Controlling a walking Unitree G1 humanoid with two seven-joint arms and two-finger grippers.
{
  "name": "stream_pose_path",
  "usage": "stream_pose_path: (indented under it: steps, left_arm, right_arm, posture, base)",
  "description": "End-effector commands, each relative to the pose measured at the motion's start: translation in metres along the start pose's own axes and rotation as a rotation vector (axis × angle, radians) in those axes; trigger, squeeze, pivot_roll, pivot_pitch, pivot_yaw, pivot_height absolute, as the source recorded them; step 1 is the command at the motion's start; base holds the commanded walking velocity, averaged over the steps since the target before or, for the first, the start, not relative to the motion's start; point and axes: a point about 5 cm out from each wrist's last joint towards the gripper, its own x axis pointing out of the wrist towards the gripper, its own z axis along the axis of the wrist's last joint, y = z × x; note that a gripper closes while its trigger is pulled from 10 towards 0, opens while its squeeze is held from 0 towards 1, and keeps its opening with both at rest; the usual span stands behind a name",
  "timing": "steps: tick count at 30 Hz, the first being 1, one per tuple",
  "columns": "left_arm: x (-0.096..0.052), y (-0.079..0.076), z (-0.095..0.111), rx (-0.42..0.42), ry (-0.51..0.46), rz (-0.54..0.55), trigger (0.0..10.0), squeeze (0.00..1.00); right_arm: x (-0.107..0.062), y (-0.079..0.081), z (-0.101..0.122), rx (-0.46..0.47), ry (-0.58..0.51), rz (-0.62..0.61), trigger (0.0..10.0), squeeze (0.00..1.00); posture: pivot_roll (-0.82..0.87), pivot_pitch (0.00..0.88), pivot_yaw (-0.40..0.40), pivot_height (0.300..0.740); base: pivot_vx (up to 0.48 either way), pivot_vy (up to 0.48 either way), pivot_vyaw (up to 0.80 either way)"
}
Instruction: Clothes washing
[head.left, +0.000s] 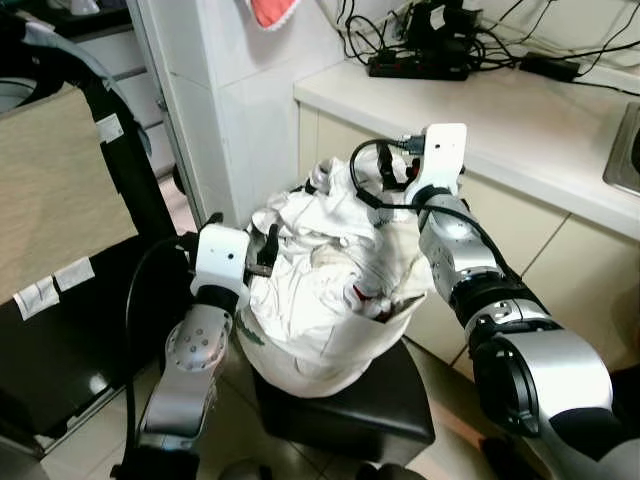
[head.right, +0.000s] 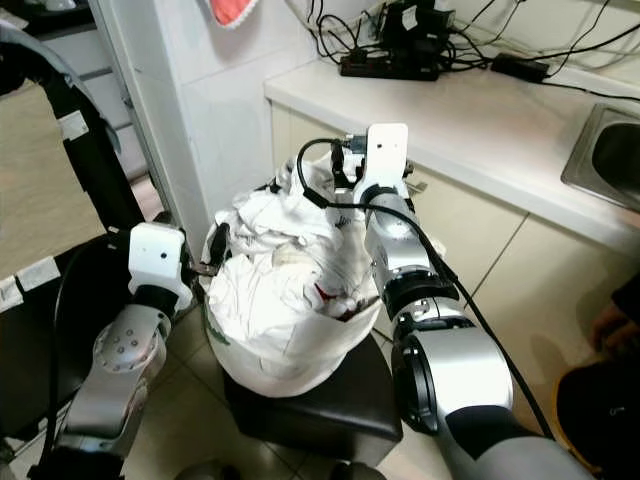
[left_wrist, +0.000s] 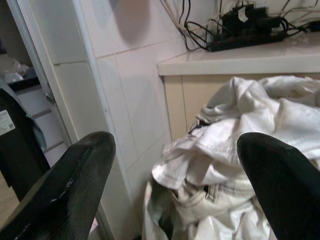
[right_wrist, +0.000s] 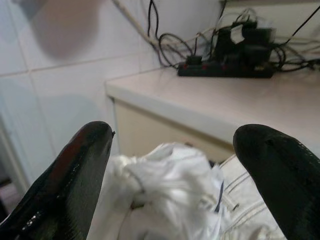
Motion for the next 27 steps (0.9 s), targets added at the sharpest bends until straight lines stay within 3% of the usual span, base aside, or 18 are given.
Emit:
stream_pose_path:
  steps: [1, 7, 11, 17, 26, 27]
  left_arm:
    - [-0.004, -0.001, 0.003, 0.012, 0.0, -0.012, 10.0, 0.0]
    - [-0.018, 0.003, 0.005, 0.026, 0.025, -0.014, 10.0, 0.0]
    - [-0.021, 0.004, 0.006, 0.03, 0.031, -0.014, 10.0, 0.0]
    - [-0.024, 0.003, 0.013, 0.034, 0.034, -0.015, 10.0, 0.0]
    - [-0.026, -0.001, 0.013, 0.03, 0.052, -0.024, 10.0, 0.0]
    - [-0.026, 0.0, 0.013, 0.03, 0.053, -0.024, 10.0, 0.0]
  right_arm:
    - [0.004, 0.007, 0.004, 0.033, 0.019, 0.037, 10.0, 0.0]
    - [0.002, 0.023, -0.007, 0.055, 0.084, 0.122, 10.0, 0.0]
    - [0.0, 0.024, -0.012, 0.056, 0.105, 0.131, 10.0, 0.0]
    - [-0.003, 0.022, -0.024, 0.149, 0.194, 0.132, 10.0, 0.0]
    - [-0.004, 0.017, -0.028, 0.141, 0.226, 0.086, 10.0, 0.0]
    - [-0.004, 0.016, -0.028, 0.117, 0.222, 0.076, 8.0, 0.0]
  posture:
    - [0.06, 0.054, -0.007, 0.74]
    - [0.09, 0.092, -0.003, 0.74]
    - [0.1, 0.103, -0.004, 0.74]
    - [0.1, 0.134, -0.013, 0.74]
    - [0.1, 0.14, -0.011, 0.74]
    - [0.1, 0.14, -0.011, 0.74]
  base:
    - [0.0, 0.0, 0.0]
    - [0.0, 0.0, 0.0]
    - [0.0, 0.0, 0.0]
    - [0.0, 0.0, 0.0]
    - [0.0, 0.0, 0.0]
    - [0.0, 0.0, 0.0]
